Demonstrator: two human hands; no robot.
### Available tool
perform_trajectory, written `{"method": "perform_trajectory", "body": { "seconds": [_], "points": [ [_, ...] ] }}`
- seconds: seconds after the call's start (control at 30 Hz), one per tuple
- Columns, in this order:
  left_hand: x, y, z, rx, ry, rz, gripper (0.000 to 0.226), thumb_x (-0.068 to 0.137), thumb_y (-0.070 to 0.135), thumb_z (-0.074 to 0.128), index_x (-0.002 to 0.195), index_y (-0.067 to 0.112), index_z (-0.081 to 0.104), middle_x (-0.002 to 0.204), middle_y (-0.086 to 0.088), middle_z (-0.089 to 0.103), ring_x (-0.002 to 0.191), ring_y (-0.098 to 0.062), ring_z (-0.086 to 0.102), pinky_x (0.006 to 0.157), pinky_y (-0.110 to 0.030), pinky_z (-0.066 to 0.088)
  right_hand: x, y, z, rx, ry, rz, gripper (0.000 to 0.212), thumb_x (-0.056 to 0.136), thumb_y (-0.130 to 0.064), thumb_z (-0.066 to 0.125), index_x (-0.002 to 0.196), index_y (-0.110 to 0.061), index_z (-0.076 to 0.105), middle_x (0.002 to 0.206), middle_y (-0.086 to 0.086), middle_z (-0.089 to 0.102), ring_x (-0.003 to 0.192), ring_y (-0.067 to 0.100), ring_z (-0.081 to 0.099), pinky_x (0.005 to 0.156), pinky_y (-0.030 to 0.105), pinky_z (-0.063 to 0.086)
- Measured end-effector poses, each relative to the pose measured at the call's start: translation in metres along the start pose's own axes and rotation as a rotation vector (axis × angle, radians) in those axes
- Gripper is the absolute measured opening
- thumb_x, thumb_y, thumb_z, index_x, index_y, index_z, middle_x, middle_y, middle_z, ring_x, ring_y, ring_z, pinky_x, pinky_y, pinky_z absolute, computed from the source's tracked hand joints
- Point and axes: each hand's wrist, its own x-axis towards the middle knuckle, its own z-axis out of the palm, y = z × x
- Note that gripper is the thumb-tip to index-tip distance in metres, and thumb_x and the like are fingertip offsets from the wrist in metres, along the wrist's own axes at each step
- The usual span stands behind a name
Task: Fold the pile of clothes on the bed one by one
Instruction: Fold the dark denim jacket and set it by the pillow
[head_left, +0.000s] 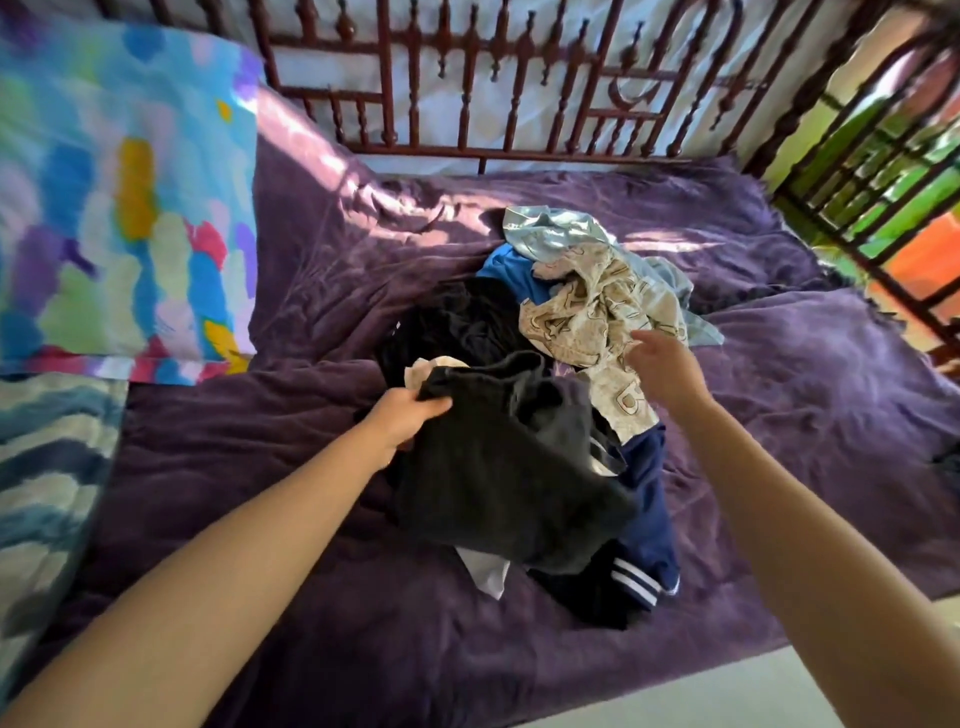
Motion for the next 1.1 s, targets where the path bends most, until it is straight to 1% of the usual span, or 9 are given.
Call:
{"method": "perform_trajectory", "body": {
  "seconds": [0.13, 0.23, 0.4, 0.53, 0.7, 0.8, 0.93, 1.03, 1.1],
  "points": [
    [0.052, 0.011, 0.012, -0.032, 0.107, -0.045, 0.028, 0.09, 0.015, 0.06, 0.117, 0.004, 0.06, 0.121, -0.017, 0.059, 0.098, -0.024, 0.058, 0.079, -0.031, 0.048, -0.037, -0.007, 0.038, -0.129, 0.097, -0.242, 0.033, 0.094, -0.017, 0.049, 0.126, -0.012, 0.057, 0.128, 0.005, 0.056, 0.122, 0.025, 0.048, 0.098, 0.036, 0.041],
    [0.082, 0.026, 0.016, -0.005, 0.114, -0.047, 0.028, 0.09, 0.017, 0.06, 0.113, 0.0, 0.062, 0.108, -0.012, 0.063, 0.09, -0.023, 0.059, 0.082, -0.032, 0.047, -0.074, 0.02, 0.099, -0.448, 0.014, -0.409, 0.042, 0.083, -0.037, 0.042, 0.116, -0.019, 0.06, 0.115, 0.011, 0.064, 0.109, 0.034, 0.06, 0.081, 0.047, 0.054],
    [0.128, 0.03, 0.009, 0.135, 0.246, -0.064, 0.026, 0.092, 0.025, 0.057, 0.107, 0.004, 0.063, 0.093, -0.01, 0.06, 0.094, -0.025, 0.055, 0.084, -0.033, 0.044, -0.042, 0.053, 0.153, -0.648, -0.299, -0.123, 0.077, 0.07, -0.07, 0.028, 0.137, -0.032, 0.036, 0.133, 0.014, 0.054, 0.12, 0.039, 0.053, 0.081, 0.054, 0.05],
    [0.146, 0.004, -0.004, 0.275, 0.401, -0.08, 0.044, 0.097, 0.028, 0.047, 0.134, 0.004, 0.045, 0.137, -0.014, 0.047, 0.124, -0.03, 0.044, 0.098, -0.032, 0.036, 0.006, 0.059, 0.18, -0.656, -0.472, -0.237, 0.098, 0.056, -0.084, 0.017, 0.139, -0.045, -0.021, 0.157, 0.01, -0.011, 0.141, 0.035, -0.019, 0.111, 0.061, 0.003],
    [0.158, -0.026, -0.005, 0.093, 0.217, -0.158, 0.067, 0.087, 0.031, 0.064, 0.142, 0.017, 0.029, 0.132, 0.0, 0.048, 0.112, -0.016, 0.048, 0.09, -0.028, 0.039, 0.049, 0.071, 0.203, -0.624, -0.69, -0.189, 0.094, 0.075, -0.076, 0.046, 0.141, -0.05, -0.015, 0.156, 0.002, -0.022, 0.142, 0.028, -0.024, 0.113, 0.057, -0.004],
    [0.161, -0.043, 0.008, 0.404, 0.348, -0.195, 0.084, 0.085, 0.036, 0.065, 0.148, 0.015, 0.014, 0.144, -0.014, 0.038, 0.125, -0.03, 0.043, 0.1, -0.041, 0.039, 0.069, 0.073, 0.202, -0.617, -0.762, -0.178, 0.093, 0.075, -0.075, 0.047, 0.142, -0.05, -0.012, 0.156, 0.001, -0.021, 0.142, 0.026, -0.022, 0.114, 0.055, -0.003],
    [0.15, -0.052, 0.021, 1.189, 0.543, 0.441, 0.068, 0.079, 0.022, 0.066, 0.138, 0.007, 0.036, 0.139, -0.032, 0.035, 0.125, -0.046, 0.037, 0.094, -0.055, 0.042, 0.069, 0.074, 0.204, -0.558, -0.777, -0.151, 0.093, 0.075, -0.074, 0.05, 0.142, -0.052, -0.01, 0.156, -0.001, -0.022, 0.142, 0.024, -0.024, 0.115, 0.054, -0.003],
    [0.12, -0.078, 0.022, 1.409, 0.313, 0.958, 0.055, 0.078, 0.033, 0.055, 0.128, 0.013, 0.043, 0.141, -0.022, 0.032, 0.132, -0.037, 0.029, 0.1, -0.054, 0.035, 0.071, 0.075, 0.201, -0.517, -0.776, -0.136, 0.093, 0.075, -0.073, 0.052, 0.142, -0.052, -0.009, 0.156, -0.002, -0.021, 0.142, 0.023, -0.023, 0.115, 0.053, -0.002],
    [0.086, -0.107, 0.016, 1.556, 0.109, 0.964, 0.081, 0.066, 0.049, 0.07, 0.133, 0.015, 0.039, 0.144, -0.017, 0.029, 0.14, -0.034, 0.016, 0.108, -0.05, 0.021, 0.07, 0.075, 0.199, -0.506, -0.777, -0.146, 0.093, 0.074, -0.073, 0.052, 0.142, -0.052, -0.008, 0.156, -0.002, -0.02, 0.143, 0.023, -0.022, 0.115, 0.053, -0.002]
  ]
}}
